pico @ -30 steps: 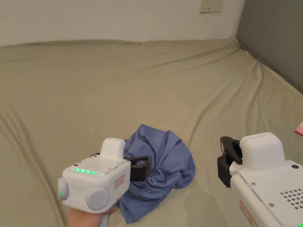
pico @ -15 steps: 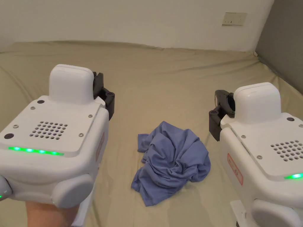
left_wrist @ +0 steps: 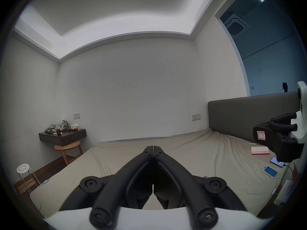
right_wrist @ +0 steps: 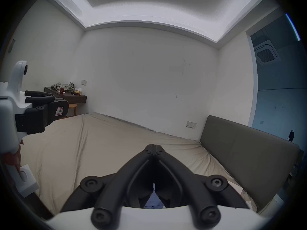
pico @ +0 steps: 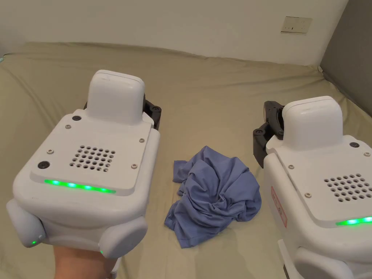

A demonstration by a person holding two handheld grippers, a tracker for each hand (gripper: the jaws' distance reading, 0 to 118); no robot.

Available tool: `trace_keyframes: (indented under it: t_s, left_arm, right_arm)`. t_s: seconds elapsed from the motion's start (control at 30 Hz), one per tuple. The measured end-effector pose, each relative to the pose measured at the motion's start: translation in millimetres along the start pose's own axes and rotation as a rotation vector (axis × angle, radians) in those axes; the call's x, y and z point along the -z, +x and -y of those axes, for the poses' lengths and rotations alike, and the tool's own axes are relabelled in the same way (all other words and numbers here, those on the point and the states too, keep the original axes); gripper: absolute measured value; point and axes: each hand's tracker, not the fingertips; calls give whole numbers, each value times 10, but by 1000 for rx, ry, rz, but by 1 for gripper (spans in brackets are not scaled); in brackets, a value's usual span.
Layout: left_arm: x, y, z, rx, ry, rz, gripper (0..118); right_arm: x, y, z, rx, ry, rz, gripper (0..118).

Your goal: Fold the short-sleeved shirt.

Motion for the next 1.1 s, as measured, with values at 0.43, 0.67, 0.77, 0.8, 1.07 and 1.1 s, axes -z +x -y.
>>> trace_keyframes:
  t_s: [0.43, 0.67, 0.77, 0.8, 1.07, 1.1]
  left_arm:
    - [850, 94, 1423, -39, -615, 232, 0]
    - [1183, 327, 2609, -8, -912, 218, 94]
    - [1305, 397, 2815, -38, -923, 212, 107]
    - [1358, 419, 2850, -49, -927, 199, 107]
    - [1456, 755, 2931, 5, -967, 210, 93]
    - [1431, 832, 2947, 24, -958, 229, 85]
  right_arm:
    - [181, 194, 618, 35, -152, 2, 0]
    - [228, 420, 1052, 47, -276, 46, 0]
    - [234, 508, 1175, 74, -313, 63, 0]
    - [233, 533, 1203, 83, -321, 67, 0]
    - [274, 597, 1359, 96, -381, 106, 0]
    - [286, 589, 1367, 92, -385, 106, 0]
